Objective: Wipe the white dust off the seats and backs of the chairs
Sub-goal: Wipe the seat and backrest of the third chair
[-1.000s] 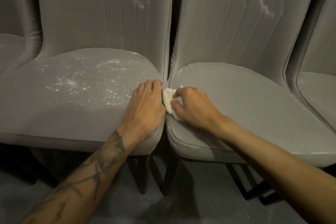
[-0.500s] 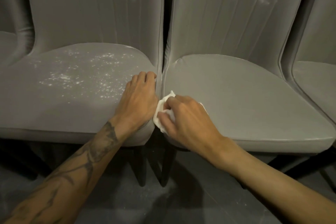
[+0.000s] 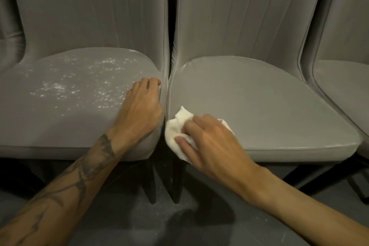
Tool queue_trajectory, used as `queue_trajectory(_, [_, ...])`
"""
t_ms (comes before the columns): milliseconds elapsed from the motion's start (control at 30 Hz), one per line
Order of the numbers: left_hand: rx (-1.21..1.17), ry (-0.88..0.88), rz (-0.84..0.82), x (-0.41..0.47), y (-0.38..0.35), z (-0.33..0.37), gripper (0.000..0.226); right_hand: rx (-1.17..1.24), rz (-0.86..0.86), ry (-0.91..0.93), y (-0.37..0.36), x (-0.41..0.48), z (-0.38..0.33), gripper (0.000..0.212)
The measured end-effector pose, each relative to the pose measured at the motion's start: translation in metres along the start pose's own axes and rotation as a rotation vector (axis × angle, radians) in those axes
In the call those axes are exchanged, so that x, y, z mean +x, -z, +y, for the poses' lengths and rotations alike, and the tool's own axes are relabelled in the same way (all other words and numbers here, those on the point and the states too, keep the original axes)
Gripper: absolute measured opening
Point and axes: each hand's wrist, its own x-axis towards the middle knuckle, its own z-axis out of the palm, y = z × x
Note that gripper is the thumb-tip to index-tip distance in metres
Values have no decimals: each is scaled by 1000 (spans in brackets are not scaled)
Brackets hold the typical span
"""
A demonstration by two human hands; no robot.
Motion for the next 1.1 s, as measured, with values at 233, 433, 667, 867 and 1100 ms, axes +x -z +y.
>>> queue_trajectory(233, [32, -61, 34, 3, 2, 7, 37, 23, 50, -74, 16, -28, 26, 22])
queue_trajectory(433, [111, -128, 7, 8, -7, 21, 33, 18, 64, 25, 6, -27, 24, 25])
queue_trajectory(667, [180, -153, -31, 11, -11, 21, 41, 9, 116, -140, 53, -94, 125, 27])
queue_trajectory(867, [135, -87, -53, 13, -14, 22, 44, 17, 189, -101, 17, -62, 78, 31])
queue_trajectory(1100, [139, -122, -21, 14, -16, 20, 50, 11, 211, -169, 61, -124, 185, 27])
